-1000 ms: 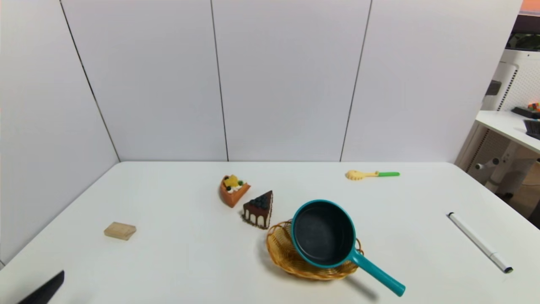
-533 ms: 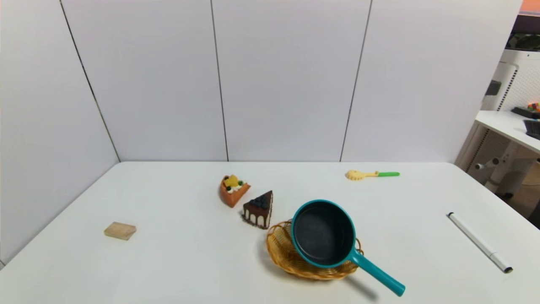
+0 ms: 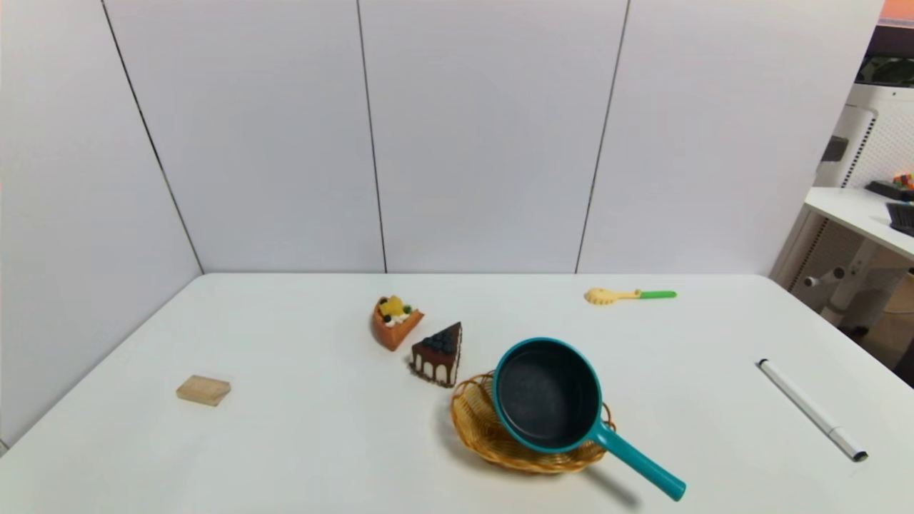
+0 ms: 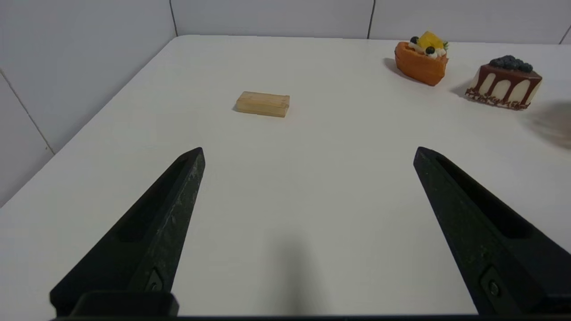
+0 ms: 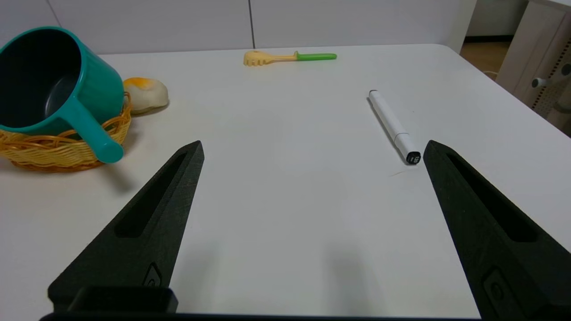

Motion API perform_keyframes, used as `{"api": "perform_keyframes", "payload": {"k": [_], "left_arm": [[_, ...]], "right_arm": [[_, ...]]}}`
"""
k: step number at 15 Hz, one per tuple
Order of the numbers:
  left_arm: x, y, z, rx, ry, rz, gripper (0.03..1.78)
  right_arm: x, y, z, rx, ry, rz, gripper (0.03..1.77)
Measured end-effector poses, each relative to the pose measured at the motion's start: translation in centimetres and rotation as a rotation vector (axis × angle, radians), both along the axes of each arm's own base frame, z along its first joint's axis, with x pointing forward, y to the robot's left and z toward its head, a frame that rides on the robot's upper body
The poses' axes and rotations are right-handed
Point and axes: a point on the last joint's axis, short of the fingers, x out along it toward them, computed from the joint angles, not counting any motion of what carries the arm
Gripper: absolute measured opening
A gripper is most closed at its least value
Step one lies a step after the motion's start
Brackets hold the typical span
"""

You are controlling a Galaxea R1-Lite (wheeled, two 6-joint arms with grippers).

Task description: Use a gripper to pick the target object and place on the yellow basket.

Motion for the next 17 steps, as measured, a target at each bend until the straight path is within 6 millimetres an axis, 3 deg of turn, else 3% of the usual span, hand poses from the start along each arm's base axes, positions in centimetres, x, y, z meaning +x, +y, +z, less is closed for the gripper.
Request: {"api": "perform_keyframes", "payload": {"k": [17], "left_arm": [[-0.04,0.0,-0.02,-0.003,-0.005,0.001,1.69]], "right_arm": [[0.0,0.0,0.01,0.009,0.0,-0.001,1.7]]}}
